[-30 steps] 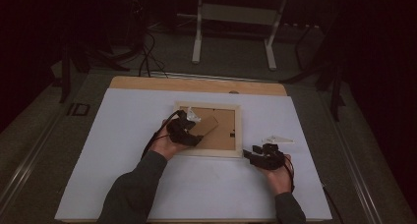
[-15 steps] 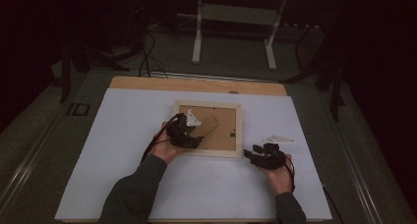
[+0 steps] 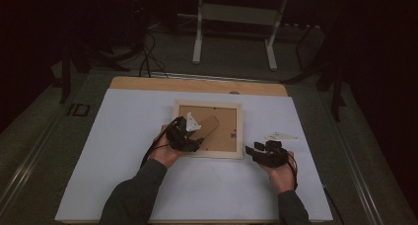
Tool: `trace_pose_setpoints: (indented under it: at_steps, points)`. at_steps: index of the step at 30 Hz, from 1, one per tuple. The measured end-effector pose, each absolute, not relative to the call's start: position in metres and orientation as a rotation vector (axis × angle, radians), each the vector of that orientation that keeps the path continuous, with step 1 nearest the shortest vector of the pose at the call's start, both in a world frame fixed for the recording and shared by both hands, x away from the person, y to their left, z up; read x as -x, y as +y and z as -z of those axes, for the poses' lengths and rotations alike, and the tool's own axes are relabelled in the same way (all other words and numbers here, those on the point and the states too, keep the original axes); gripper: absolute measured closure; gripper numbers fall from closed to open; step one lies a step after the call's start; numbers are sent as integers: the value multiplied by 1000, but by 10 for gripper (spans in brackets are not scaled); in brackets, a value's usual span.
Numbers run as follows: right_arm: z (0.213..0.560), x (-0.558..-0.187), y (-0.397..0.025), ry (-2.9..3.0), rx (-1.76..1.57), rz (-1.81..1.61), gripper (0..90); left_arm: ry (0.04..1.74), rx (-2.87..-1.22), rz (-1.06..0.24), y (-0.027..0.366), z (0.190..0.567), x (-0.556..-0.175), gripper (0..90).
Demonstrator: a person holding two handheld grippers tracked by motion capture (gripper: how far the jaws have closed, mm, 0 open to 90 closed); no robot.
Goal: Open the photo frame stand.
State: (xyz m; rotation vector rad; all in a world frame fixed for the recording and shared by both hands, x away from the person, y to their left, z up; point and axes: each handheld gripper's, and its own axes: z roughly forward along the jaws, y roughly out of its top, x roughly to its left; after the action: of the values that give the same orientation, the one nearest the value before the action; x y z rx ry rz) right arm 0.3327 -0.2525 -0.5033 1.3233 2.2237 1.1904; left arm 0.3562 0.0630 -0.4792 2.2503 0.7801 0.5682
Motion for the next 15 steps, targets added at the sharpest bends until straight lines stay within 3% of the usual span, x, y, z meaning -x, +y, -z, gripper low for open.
trace_pose_setpoints:
  at_steps: [15]
  points:
    - [483,-359,-239,2254,-1302,-1145,613,758,-2238,-619,62,478,-348,392]
